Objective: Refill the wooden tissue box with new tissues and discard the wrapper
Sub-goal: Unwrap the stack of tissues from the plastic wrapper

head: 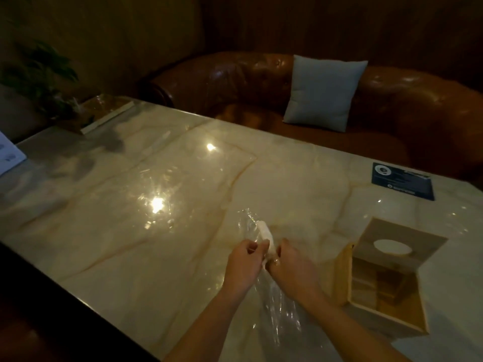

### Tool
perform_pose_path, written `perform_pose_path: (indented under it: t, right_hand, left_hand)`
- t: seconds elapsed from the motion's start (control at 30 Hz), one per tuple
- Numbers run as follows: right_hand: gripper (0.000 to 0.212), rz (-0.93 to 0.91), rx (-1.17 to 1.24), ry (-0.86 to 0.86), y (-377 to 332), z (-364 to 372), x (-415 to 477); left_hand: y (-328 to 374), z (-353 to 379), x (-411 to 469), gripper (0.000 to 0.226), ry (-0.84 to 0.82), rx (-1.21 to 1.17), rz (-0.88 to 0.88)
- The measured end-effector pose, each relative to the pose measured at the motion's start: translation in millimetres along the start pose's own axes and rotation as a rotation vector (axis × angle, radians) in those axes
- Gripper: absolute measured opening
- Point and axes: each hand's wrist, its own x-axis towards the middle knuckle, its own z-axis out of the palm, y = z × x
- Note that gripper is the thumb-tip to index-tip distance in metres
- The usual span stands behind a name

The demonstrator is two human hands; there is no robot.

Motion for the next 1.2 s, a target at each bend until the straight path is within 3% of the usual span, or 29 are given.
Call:
perform_pose_path:
  t: [0.13, 0.23, 0.43, 0.67, 0.73, 0.83, 0.9, 1.03, 1.2]
  right_hand:
    - [0.041, -0.14, -0.162, -0.021, -9.6, 13.8, -8.4]
    - [0.044, -0.27, -0.203, -0.019, -10.2, 24.9, -14.6]
    - [0.041, -0.345, 0.063, -0.065, 0.0, 26.3, -12.9]
    - [0.036, -0.399, -0.356, -0.124, 37.5, 42.3, -2.5]
    - [0.052, -0.409, -0.446, -0.111, 46.3, 46.2, -1.6]
    - [0.066, -0.284, -0.435, -0.317, 59.1, 52.9, -2.9]
    - [0.068, -0.269, -0.461, -0.325, 64.4, 54.7, -0.4]
    - [0.067, -0.258, -0.5, -0.339, 61.1, 48.2, 4.6]
    - [0.065, -0.276, -0.53, -0.321, 58.3, 43.2, 9.6]
  left_hand:
    - [-3.9, -7.7, 3.3, 0.033, 0.014, -0.037, -0.123]
    - [-12.0, -14.2, 3.8, 0.027, 0.028, -0.047, -0.162]
    - [-29.3, -36.1, 5.1, 0.015, 0.05, -0.119, -0.207]
    - [-50.6, -58.7, 7.1, 0.022, 0.109, -0.173, -0.279]
    - [-56.3, -63.7, 8.5, 0.022, 0.114, -0.144, -0.285]
    - [-64.3, -69.5, 11.4, 0.018, 0.149, -0.051, -0.273]
    - [-65.4, -69.2, 12.7, 0.012, 0.188, 0.056, -0.249]
    - [-52.6, -58.9, 12.3, 0.034, 0.389, 0.404, -0.101]
    - [-29.0, -23.6, -1.8, 0.024, 0.32, 0.738, 0.277]
